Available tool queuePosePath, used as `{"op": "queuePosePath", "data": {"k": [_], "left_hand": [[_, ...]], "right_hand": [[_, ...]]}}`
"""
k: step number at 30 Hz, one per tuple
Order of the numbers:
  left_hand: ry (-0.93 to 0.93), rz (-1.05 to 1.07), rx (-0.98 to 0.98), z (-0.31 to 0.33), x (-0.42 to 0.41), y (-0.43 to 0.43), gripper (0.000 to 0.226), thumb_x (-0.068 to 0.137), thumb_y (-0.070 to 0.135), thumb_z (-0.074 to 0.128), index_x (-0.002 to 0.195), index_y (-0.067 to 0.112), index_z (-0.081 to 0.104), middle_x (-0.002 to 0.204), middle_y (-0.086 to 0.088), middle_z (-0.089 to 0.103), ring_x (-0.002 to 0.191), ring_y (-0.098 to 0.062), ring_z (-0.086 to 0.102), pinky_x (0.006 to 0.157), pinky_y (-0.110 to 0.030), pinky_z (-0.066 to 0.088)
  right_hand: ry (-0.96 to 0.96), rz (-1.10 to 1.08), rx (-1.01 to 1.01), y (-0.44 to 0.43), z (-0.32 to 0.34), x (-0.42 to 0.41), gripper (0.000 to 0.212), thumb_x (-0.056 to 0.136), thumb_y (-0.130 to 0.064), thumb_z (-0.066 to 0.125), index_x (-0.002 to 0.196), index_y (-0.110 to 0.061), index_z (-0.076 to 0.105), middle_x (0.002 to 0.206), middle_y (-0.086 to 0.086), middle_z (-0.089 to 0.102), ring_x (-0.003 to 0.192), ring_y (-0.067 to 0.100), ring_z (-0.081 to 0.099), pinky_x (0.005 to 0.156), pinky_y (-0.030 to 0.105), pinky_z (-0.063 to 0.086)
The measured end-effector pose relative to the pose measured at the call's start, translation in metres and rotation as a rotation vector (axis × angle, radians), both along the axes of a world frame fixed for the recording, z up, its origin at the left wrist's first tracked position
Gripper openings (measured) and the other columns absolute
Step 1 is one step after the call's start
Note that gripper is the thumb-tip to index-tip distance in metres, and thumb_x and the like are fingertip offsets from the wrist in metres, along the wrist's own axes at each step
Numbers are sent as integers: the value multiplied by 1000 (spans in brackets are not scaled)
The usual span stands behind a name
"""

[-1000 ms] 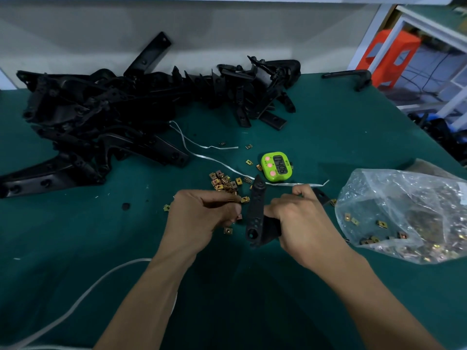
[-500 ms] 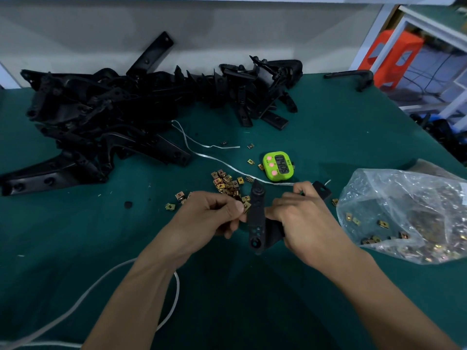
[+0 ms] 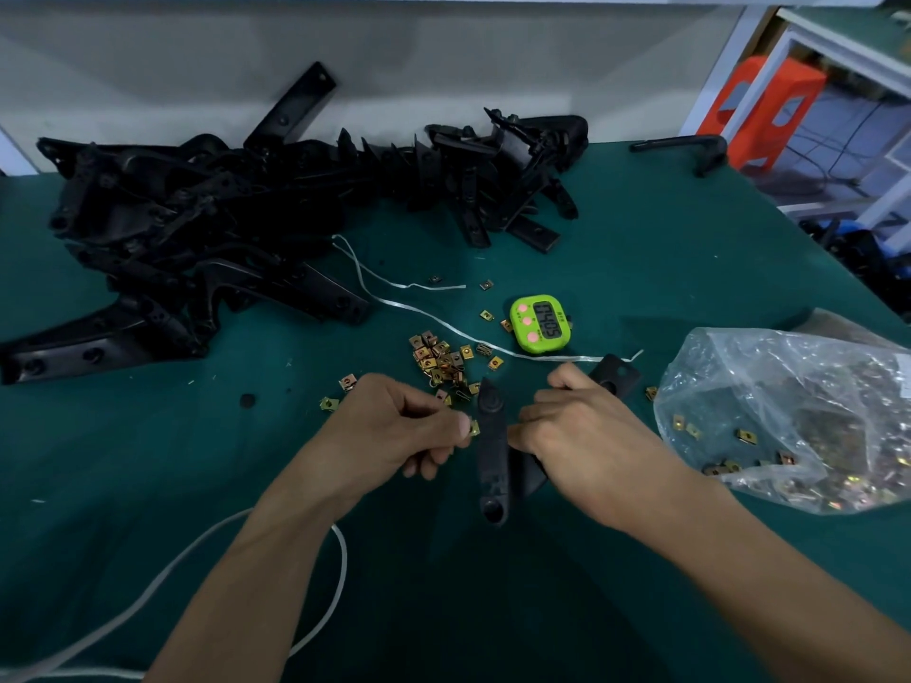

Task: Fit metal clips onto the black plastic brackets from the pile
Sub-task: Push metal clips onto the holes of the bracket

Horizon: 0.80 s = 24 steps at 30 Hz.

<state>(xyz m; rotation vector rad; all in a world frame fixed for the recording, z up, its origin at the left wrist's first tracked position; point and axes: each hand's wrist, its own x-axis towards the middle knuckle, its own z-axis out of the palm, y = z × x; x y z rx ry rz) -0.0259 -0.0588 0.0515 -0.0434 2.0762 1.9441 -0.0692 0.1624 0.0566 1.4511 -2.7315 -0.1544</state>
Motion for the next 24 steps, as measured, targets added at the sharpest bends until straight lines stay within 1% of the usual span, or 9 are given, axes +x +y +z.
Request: {"op": "queuePosePath", "data": {"k": [2, 4, 7, 11, 15, 17, 19, 21, 24], "left_hand": [[-23, -70, -48, 1, 1, -5, 21, 72, 40, 77, 66, 19, 79, 56, -2, 65, 49, -11, 59, 45, -18, 42], [-36, -129, -100, 1, 1, -10, 17, 78, 33, 79, 68, 20, 80, 56, -2, 65, 50, -12, 60, 46, -19, 43], [-40, -131, -162, 0, -1, -10, 20, 87, 20, 78, 67, 19, 80, 56, -2, 65, 50, -13, 60, 46, -19, 44], [-78, -65, -88, -1, 0, -1, 21, 76, 33, 78, 64, 16, 78, 55, -4, 64, 47, -13, 58, 44, -19, 42], [-85, -72, -60, -4, 1, 9, 26, 83, 25, 78, 58, 19, 75, 54, -4, 63, 46, -12, 57, 44, -19, 42], [-83, -55, -23, -5, 2, 15, 26, 82, 28, 77, 56, 21, 74, 55, -2, 63, 47, -13, 56, 44, -19, 41], [-60, -21, 5, -6, 3, 18, 25, 79, 34, 75, 57, 22, 74, 55, -1, 62, 47, -12, 56, 44, -19, 40], [-31, 13, -8, -9, 3, 20, 26, 82, 34, 75, 59, 23, 74, 56, 0, 63, 48, -11, 56, 44, -19, 40], [7, 111, 6, -14, 1, 28, 31, 83, 43, 71, 64, 19, 75, 59, -2, 65, 53, -12, 57, 49, -20, 42]], "right_hand": [[-16, 8, 8, -2, -2, 4, 24, 74, -5, 61, 69, -29, 56, 60, -10, 48, 62, 16, 46, 77, 32, 34], [-30, 19, 7, -4, -5, 8, 26, 76, -6, 60, 68, -29, 52, 60, -10, 47, 61, 16, 45, 78, 32, 34], [-26, 24, 30, -6, -7, 11, 27, 76, -7, 60, 67, -29, 48, 61, -10, 45, 60, 16, 45, 77, 32, 31], [-13, 16, 94, -9, -6, 12, 25, 73, -7, 60, 64, -28, 49, 62, -9, 44, 57, 17, 46, 74, 34, 23], [-6, 31, 162, -12, -7, 15, 32, 71, -5, 59, 56, -26, 41, 59, -6, 43, 54, 18, 44, 70, 34, 11], [7, 30, 157, -12, -8, 14, 33, 70, -5, 60, 54, -25, 39, 58, -6, 41, 54, 19, 43, 70, 34, 8], [5, 15, 139, -12, -7, 12, 31, 69, -5, 58, 55, -25, 38, 59, -6, 41, 56, 20, 44, 70, 34, 8], [4, 6, 113, -9, -8, 10, 26, 71, -7, 57, 59, -26, 44, 63, -6, 47, 60, 20, 48, 71, 34, 11], [32, -44, 45, 4, -2, 3, 26, 65, -5, 62, 64, -26, 46, 68, -8, 53, 64, 19, 54, 71, 35, 23]]}}
